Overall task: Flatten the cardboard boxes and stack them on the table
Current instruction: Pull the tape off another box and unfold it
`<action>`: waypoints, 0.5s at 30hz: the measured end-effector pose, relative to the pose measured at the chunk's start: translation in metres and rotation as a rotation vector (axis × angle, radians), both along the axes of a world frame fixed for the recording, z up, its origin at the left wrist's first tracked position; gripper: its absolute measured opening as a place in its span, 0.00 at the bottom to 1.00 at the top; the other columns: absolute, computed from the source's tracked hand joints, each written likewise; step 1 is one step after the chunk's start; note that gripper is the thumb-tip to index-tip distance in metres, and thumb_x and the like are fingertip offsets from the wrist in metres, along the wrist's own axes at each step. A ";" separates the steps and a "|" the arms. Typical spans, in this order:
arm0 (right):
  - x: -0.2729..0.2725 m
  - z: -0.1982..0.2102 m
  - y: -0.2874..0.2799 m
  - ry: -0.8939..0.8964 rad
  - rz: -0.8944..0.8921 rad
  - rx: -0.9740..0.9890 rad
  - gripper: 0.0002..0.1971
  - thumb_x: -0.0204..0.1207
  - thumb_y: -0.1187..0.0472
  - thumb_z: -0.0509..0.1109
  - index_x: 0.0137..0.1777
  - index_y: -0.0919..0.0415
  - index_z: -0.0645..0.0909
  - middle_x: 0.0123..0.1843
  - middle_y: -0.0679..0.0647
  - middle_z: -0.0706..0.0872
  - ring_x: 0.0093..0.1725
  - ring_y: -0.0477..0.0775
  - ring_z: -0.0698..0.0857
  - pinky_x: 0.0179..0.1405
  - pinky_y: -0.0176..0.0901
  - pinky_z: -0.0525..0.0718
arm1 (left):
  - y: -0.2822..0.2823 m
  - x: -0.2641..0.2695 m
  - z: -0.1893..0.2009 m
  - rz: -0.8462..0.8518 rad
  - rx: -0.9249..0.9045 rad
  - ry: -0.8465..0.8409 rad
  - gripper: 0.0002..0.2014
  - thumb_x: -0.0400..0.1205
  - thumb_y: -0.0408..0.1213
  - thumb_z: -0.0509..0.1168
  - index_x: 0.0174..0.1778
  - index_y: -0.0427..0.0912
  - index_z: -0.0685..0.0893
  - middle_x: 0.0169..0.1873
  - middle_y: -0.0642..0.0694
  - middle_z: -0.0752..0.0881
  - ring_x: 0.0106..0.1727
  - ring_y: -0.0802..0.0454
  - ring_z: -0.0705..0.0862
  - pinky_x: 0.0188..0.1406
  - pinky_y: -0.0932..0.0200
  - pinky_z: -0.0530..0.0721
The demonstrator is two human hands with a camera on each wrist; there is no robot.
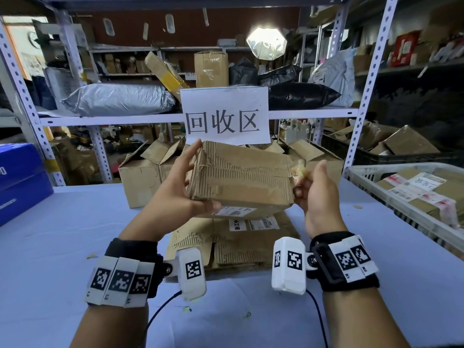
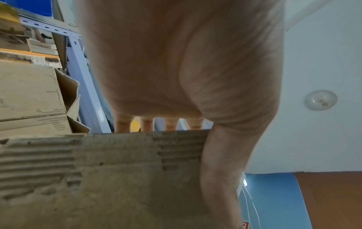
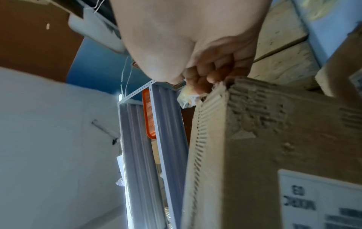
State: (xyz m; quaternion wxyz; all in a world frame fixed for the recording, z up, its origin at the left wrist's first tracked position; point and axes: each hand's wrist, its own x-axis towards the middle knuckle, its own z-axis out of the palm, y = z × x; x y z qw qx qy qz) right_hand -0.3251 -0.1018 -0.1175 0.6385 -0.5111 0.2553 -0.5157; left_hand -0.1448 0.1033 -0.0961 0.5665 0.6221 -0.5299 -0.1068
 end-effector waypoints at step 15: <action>0.006 0.007 0.015 0.100 0.034 -0.293 0.14 0.89 0.52 0.62 0.51 0.59 0.86 0.37 0.56 0.86 0.36 0.48 0.81 0.42 0.47 0.80 | -0.008 -0.009 0.015 0.456 0.182 -0.550 0.58 0.69 0.43 0.84 0.88 0.67 0.53 0.88 0.54 0.52 0.86 0.51 0.50 0.86 0.37 0.53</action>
